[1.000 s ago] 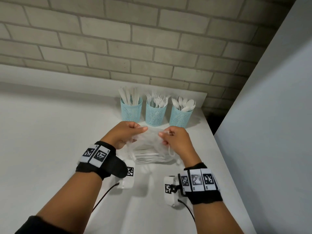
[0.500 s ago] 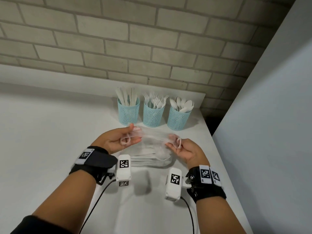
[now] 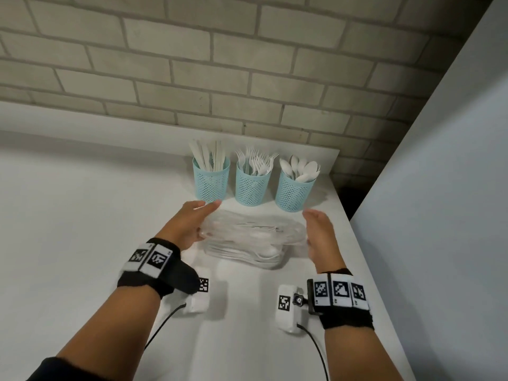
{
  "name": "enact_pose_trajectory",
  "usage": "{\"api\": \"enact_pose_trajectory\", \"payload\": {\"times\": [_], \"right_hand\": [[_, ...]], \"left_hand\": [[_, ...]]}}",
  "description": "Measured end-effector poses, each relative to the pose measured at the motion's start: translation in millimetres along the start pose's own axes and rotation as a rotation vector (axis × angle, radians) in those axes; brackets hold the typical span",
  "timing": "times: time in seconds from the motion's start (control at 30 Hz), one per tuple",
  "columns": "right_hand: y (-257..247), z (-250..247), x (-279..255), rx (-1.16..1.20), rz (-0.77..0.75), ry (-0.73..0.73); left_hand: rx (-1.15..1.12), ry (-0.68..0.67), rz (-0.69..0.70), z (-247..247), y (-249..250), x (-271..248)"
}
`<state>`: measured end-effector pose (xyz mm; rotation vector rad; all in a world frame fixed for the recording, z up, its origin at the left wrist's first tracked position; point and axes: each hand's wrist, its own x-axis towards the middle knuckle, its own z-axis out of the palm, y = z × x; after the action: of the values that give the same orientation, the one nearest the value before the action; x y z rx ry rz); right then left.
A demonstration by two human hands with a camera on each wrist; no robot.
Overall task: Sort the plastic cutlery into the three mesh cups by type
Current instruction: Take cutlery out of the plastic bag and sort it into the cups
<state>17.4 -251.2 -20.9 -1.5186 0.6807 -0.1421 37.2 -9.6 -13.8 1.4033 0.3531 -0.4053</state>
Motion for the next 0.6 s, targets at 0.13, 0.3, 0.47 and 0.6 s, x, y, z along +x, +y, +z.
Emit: {"api": "enact_pose_trajectory", "payload": {"times": [0.13,0.3,0.47,0.6], "right_hand": [[-13,4,-18,-0.836,-0.39,-0.03],[0,25,-31,-1.037,-0.341,-0.169],[0,12,-16,-0.67,-0.469,-0.12],[-2,-5,4,0.017,-0.072,-0.248]], "left_hand": [[0.923,0.37,0.325,15,2,-13],[1.062,0.245,0.366,25,-6,-14],[1.024,0.266,0.345,10,-4,-6],[0.29,0.027,0.138,4,2,-3]]}}
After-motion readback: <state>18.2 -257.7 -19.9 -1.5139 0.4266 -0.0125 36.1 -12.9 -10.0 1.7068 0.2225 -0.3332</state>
